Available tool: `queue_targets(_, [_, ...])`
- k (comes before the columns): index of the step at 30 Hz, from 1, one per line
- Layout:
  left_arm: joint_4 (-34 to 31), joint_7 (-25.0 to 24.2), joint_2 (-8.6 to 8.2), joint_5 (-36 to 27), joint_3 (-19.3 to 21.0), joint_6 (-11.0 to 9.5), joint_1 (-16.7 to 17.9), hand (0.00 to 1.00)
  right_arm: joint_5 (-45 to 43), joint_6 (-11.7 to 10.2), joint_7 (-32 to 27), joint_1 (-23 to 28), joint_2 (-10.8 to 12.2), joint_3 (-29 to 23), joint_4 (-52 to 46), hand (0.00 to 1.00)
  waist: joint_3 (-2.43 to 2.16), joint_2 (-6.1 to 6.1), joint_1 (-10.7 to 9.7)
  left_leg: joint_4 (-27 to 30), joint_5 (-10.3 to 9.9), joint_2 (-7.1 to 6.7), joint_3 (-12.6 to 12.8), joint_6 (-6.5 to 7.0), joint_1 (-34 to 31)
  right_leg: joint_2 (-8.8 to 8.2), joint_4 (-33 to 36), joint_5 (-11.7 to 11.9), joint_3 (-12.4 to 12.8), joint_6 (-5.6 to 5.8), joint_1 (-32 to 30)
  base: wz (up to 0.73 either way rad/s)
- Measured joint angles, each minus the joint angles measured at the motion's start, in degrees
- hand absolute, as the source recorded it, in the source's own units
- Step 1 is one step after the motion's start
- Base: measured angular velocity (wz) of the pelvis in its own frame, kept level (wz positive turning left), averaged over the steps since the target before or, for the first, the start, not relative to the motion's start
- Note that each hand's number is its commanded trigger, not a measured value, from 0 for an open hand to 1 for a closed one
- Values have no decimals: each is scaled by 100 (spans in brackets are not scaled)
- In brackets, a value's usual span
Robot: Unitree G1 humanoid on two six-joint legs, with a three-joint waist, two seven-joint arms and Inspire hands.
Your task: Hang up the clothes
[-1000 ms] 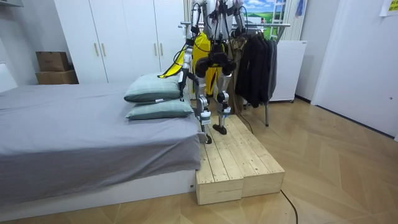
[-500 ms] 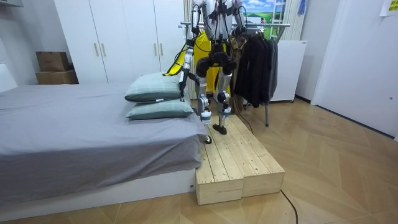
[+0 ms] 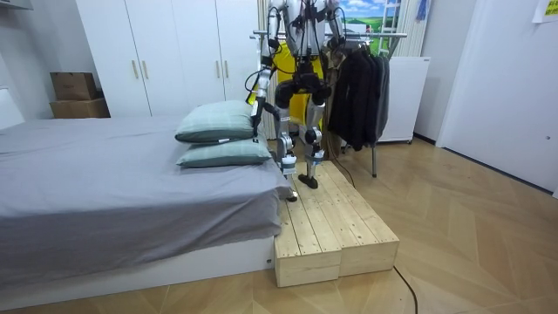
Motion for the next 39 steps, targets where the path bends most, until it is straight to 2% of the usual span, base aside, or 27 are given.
queue_targets(4, [-35, 0, 2, 122, 90, 2, 1, 0, 198, 18, 159, -57, -168, -1, -29, 100, -6, 11, 26, 7, 0, 8, -11, -2, 18, -6, 1, 9, -53, -14, 17, 0])
queue_targets(7, [-97, 0, 1, 351, 401, 2, 0, 0, 314, 32, 345, -57, -176, -53, -29, 100, -10, 6, 32, -1, 4, 20, -15, -10, -2, -28, 1, 9, -157, -23, -14, 5])
queue_targets(12, [-249, 0, 1, 554, 402, 2, 0, 0, 535, 46, 535, -112, -179, -288, 373, 100, -10, 9, 16, 18, 17, 19, -208, -29, -11, -60, -3, -26, -304, -59, 29, 18])
queue_targets(16, [-263, 0, 4, 548, 400, 0, 8, 0, 678, 45, 717, -207, -225, -325, 603, 100, -10, 10, 22, 12, 21, -23, -384, -32, -31, -47, -8, -16, -296, -76, 63, 1])
queue_targets(22, [-263, 0, 23, 547, 404, -2, 8, 0, 696, 43, 897, -249, -277, -325, 755, 100, -10, 9, 31, 1, 21, -31, -503, -32, -19, -17, -13, -20, -283, -83, 88, 1])
queue_targets(26, [-263, 0, 29, 545, 400, -2, 8, 0, 714, 46, 1019, -277, -278, -325, 1022, 100, -8, 5, 32, -1, 21, -29, -521, -32, 2, -2, -8, -35, -263, -96, 115, 1])
queue_targets(28, [-263, 0, 31, 546, 398, -2, 16, 0, 714, 42, 1118, -279, -277, -324, 1056, 100, -6, 2, 34, -3, 20, -30, -522, -32, 0, 26, -10, -46, -167, -94, 116, -5])
queue_targets(34, [-269, -1, 34, 548, 391, -6, 16, 0, 713, 43, 1144, -304, -277, -323, 1058, 100, -1, -11, 35, 1, 20, -32, -534, -31, -6, 31, 15, -49, -160, -95, 96, -1])
queue_targets(39, [-326, -1, 46, 580, 398, -17, 18, 0, 706, 47, 1212, -770, -280, -320, 1358, 100, 6, -48, 35, 66, 17, -44, -576, -26, -85, 30, 84, -53, -153, -99, 14, -1])
